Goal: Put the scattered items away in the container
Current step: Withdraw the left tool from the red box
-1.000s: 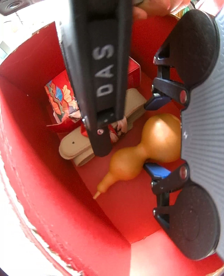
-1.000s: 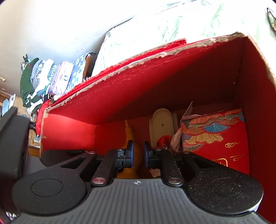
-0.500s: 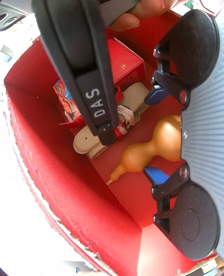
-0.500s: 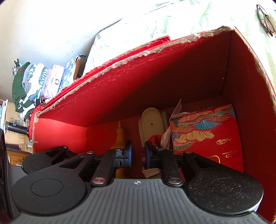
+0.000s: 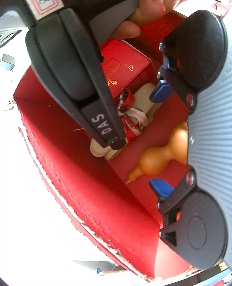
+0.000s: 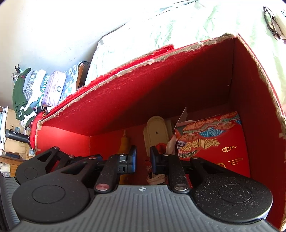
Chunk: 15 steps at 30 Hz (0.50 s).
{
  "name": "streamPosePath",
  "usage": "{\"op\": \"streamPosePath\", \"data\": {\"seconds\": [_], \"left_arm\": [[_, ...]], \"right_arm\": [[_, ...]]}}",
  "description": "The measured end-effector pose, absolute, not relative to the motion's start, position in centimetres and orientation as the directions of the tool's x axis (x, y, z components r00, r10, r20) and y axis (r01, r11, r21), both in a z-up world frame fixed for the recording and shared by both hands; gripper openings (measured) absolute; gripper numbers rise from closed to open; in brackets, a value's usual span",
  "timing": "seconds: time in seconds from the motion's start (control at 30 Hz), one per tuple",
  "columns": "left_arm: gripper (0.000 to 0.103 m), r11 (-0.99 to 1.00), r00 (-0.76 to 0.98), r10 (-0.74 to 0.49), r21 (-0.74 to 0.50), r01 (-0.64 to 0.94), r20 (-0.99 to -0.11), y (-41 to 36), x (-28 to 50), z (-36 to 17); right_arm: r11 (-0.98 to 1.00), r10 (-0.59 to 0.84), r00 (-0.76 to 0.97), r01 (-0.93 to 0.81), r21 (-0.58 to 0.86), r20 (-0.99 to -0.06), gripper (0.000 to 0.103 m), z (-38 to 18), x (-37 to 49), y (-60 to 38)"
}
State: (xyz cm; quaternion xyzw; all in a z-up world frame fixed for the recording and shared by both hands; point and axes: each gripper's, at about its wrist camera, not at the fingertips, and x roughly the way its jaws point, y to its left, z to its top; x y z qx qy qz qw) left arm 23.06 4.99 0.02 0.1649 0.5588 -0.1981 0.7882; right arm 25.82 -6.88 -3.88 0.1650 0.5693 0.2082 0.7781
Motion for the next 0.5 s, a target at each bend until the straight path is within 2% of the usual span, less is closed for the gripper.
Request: {"op": "streamPosePath", "data": {"seconds": [0.2, 0.5], "left_arm": [[0.093, 0.883, 0.316, -0.129, 0.036, 0.468, -0.94, 5.9, 22.6, 1.2], [0.094, 0.92, 0.417, -0.033, 0.136, 0.368, -0.908, 7.5, 20.7, 4.3]], "right_arm": [[0.845, 0.532, 0.281, -0.119, 0.521, -0.799, 0.021, -3.5, 25.7, -7.7], [0.844, 0.534, 0.329, -0.153, 0.514, -0.779, 0.022, -1.3, 24.2, -7.7]]}}
